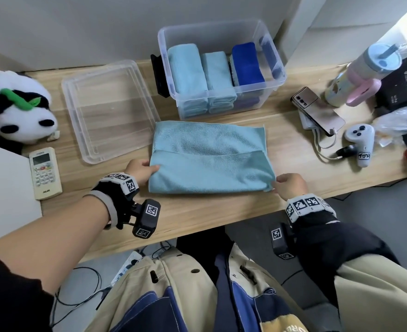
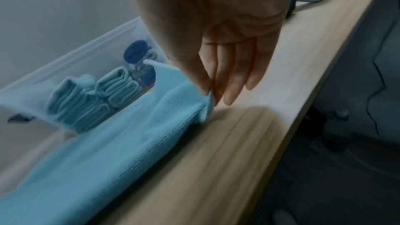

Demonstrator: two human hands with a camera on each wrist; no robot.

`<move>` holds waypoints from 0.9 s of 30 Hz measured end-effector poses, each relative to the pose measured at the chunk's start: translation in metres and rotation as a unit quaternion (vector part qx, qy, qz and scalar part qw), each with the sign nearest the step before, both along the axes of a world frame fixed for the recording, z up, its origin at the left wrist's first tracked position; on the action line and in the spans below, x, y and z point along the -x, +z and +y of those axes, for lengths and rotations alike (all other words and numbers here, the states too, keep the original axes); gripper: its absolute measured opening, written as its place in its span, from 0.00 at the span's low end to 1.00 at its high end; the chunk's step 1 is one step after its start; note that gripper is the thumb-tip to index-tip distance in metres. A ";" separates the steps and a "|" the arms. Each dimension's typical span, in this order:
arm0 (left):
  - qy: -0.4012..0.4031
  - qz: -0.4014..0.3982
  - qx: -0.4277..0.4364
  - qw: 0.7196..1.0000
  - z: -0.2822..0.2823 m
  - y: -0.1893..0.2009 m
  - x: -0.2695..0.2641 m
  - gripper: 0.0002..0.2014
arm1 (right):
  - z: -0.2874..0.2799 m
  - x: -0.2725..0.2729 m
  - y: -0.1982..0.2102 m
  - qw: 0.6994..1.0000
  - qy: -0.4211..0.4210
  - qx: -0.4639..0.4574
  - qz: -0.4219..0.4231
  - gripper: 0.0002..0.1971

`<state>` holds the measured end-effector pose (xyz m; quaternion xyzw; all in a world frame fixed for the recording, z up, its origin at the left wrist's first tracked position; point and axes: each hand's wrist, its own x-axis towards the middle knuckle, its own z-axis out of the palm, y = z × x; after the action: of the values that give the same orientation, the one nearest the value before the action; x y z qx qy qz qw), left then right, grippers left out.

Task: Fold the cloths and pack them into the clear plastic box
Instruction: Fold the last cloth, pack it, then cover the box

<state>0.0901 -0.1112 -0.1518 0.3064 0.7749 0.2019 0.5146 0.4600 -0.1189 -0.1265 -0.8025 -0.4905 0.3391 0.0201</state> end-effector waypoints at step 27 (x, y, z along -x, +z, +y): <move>-0.079 -0.066 -0.018 0.995 -0.007 0.004 0.009 0.13 | -0.016 -0.004 -0.012 0.947 -0.048 0.266 0.174 0.32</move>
<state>0.0812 -0.1186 -0.1475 0.3614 0.7089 0.1943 0.5737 0.4640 -0.1345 -0.1384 -0.7301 -0.3317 0.5901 -0.0933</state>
